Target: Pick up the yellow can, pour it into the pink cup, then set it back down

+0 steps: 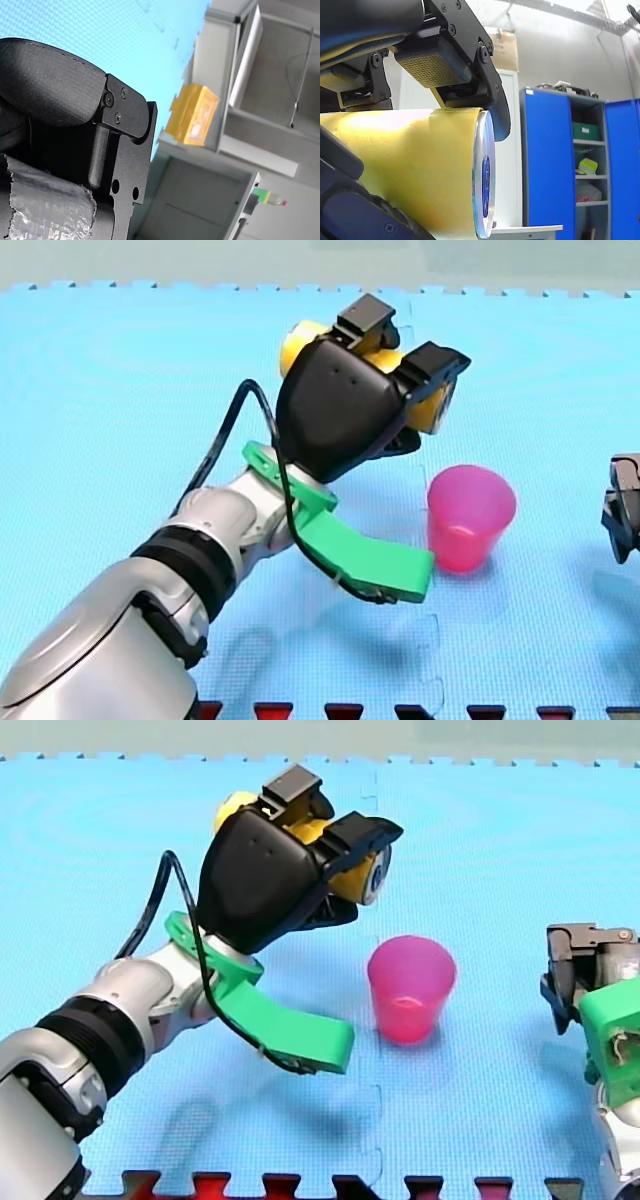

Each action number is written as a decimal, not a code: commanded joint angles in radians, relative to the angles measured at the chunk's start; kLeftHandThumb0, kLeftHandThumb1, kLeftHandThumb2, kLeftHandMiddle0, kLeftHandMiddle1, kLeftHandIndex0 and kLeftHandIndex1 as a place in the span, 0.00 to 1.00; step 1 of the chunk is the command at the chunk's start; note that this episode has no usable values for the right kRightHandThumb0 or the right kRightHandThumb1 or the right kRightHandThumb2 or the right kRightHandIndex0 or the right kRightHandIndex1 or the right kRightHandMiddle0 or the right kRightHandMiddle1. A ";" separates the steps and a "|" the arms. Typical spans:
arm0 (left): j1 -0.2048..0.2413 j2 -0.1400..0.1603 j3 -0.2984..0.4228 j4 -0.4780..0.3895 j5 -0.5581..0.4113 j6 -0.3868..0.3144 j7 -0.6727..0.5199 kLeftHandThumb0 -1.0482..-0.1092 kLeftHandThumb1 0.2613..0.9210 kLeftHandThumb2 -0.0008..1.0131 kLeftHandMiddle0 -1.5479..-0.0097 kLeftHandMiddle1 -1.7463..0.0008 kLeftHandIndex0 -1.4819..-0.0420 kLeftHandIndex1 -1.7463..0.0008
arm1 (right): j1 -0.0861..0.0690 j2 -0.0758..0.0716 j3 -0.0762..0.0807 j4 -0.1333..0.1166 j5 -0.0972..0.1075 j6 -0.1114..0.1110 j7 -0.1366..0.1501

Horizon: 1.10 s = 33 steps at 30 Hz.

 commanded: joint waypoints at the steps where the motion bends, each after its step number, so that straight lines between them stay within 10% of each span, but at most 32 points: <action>1: -0.008 0.003 -0.002 0.001 0.000 0.005 0.009 0.82 0.89 0.00 0.45 0.10 0.29 0.79 | 0.002 -0.004 -0.001 -0.006 0.003 0.005 -0.002; 9: -0.006 0.009 0.007 0.004 -0.008 0.000 0.016 0.82 0.89 0.00 0.45 0.10 0.28 0.78 | 0.009 -0.005 -0.001 -0.026 0.005 0.009 0.001; 13: -0.001 0.017 0.017 0.008 -0.015 0.002 0.037 0.82 0.89 0.00 0.45 0.10 0.44 0.47 | 0.014 -0.006 -0.006 -0.036 0.019 0.010 0.024; 25: 0.004 0.011 0.044 0.012 -0.043 0.032 0.054 0.82 0.89 0.00 0.47 0.01 0.54 0.27 | 0.018 -0.005 -0.015 -0.046 0.036 0.002 0.056; 30: 0.032 0.018 0.124 0.011 -0.130 -0.025 0.083 0.69 0.87 0.00 0.32 0.41 0.29 0.89 | 0.019 -0.007 -0.019 -0.045 0.040 0.004 0.059; 33: 0.062 0.014 0.206 0.003 -0.231 -0.132 0.073 0.64 0.83 0.00 0.19 0.81 0.22 0.99 | 0.020 -0.007 -0.021 -0.044 0.040 0.006 0.057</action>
